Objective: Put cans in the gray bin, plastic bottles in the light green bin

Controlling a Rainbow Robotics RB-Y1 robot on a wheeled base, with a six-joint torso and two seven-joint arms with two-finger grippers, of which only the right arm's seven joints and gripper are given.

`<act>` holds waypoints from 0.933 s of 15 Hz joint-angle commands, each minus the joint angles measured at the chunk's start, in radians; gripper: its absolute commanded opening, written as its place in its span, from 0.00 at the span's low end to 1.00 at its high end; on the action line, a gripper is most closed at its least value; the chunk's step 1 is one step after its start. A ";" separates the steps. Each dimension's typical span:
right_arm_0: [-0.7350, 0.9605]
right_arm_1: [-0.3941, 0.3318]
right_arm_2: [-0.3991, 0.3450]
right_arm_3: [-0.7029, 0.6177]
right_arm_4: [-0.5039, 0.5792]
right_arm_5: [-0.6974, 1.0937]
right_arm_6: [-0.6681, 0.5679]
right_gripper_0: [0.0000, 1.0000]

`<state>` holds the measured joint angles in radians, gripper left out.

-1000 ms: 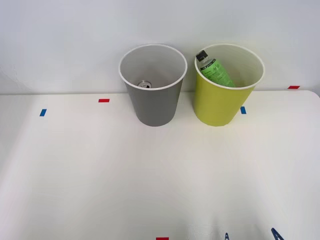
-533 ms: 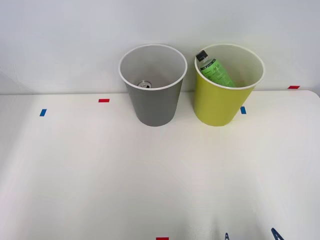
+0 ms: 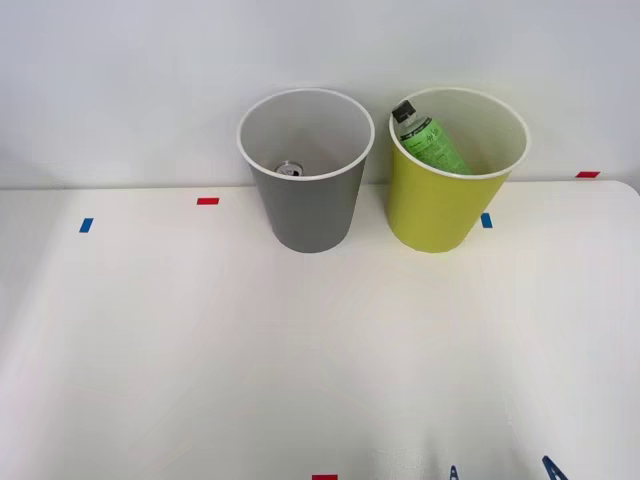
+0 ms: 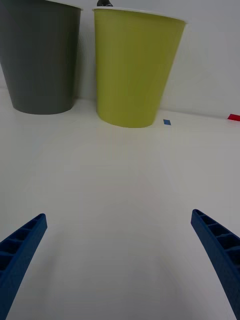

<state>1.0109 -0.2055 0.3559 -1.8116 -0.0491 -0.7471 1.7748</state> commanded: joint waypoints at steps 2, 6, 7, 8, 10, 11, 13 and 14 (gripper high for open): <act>0.000 0.000 0.000 0.000 0.000 0.000 0.000 1.00; 0.000 0.000 0.000 0.000 0.000 0.000 0.000 1.00; 0.000 0.000 0.000 0.000 0.000 0.000 0.000 1.00; 0.000 0.000 0.000 0.000 0.000 0.000 0.000 1.00; 0.000 0.000 0.000 0.000 0.000 0.000 0.000 1.00; 0.000 0.000 0.000 0.000 0.000 0.000 0.000 1.00; 0.000 0.000 0.000 0.000 0.000 0.000 0.000 1.00; 0.000 0.000 0.000 0.000 0.000 0.000 0.000 1.00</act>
<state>1.0109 -0.2055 0.3559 -1.8116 -0.0491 -0.7471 1.7748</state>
